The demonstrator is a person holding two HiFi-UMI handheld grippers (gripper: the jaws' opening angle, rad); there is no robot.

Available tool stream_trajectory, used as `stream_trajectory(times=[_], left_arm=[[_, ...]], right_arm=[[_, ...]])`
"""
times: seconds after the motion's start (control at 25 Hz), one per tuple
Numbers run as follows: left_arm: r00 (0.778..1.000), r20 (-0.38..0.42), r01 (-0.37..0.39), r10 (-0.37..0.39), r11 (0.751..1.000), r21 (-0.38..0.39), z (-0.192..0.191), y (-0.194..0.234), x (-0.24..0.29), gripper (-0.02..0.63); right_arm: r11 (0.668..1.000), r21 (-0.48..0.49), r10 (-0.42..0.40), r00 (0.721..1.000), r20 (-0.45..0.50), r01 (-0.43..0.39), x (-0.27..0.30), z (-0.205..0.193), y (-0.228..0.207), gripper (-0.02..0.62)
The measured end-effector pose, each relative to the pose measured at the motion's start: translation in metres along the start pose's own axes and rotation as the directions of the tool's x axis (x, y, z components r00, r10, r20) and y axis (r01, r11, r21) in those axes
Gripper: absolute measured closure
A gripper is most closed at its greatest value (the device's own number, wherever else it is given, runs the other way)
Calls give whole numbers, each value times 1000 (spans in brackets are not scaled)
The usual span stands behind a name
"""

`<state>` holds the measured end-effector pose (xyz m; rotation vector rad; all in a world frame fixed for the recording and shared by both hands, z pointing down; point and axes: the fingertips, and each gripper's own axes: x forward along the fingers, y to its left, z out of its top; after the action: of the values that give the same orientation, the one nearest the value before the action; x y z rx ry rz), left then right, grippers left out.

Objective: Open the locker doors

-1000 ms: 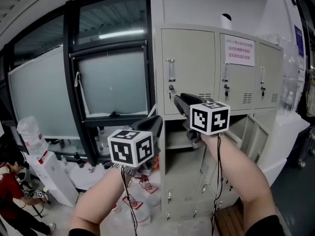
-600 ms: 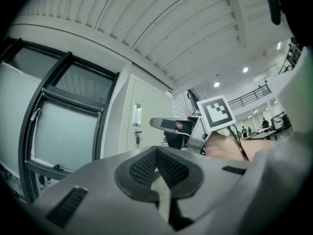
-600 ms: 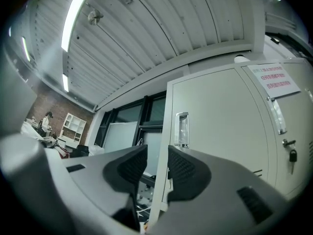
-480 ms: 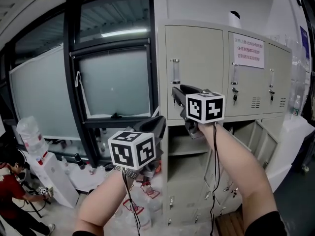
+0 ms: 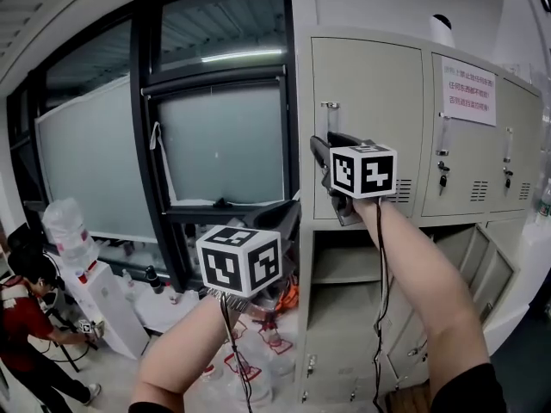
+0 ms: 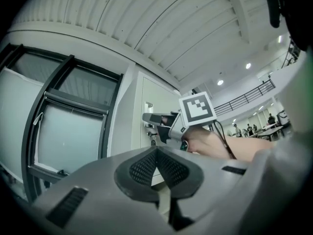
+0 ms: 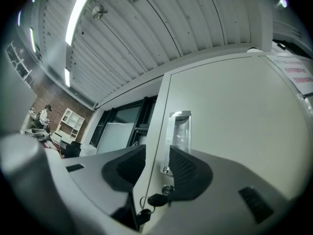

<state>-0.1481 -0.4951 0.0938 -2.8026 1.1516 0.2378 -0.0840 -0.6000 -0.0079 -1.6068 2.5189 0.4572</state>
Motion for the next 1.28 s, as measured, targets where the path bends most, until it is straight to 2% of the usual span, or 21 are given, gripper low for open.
stream_trajectory(times=[0.12,0.2,0.44,0.48,0.52,0.56,0.68,0.8,0.96,1.28], left_arm=[[1000,5,1,-1,1000,11,0,3,4,604],[1000,7,4,-4,1000,16,0,3,6,605],[1000,13,24,-24,999,26,3,1,6,605],[1000,13,27,-27,999,28,4,0,5,604],[999,14,30,-30,999,30,4,0,5,605],[999,13,33,-33,999,33,4,-1,4,604],[999,14,36,-36,998,44,3,-1,-1,604],[999,17,34,-35,998,52,2,2,-5,605],[999,11,31,-31,999,42,0,10,-11,604],[1000,-12,13,-13,1000,19,-9,22,-15,604]], right_arm=[[998,-34,-44,999,-3,43,-1,3,-4,474],[998,-54,-45,999,-7,44,-1,3,-1,447],[989,-107,-105,994,24,107,1,4,1,431],[985,-120,-117,992,38,121,1,6,-1,393],[983,-129,-122,992,44,127,2,7,-2,393],[985,-127,-117,992,37,121,4,7,-2,411],[992,-81,-96,995,5,96,14,0,-1,408],[991,-55,-124,992,17,125,19,0,-2,407],[984,-65,-166,985,39,168,20,1,-2,406],[980,-77,-182,982,57,186,19,0,-2,409]])
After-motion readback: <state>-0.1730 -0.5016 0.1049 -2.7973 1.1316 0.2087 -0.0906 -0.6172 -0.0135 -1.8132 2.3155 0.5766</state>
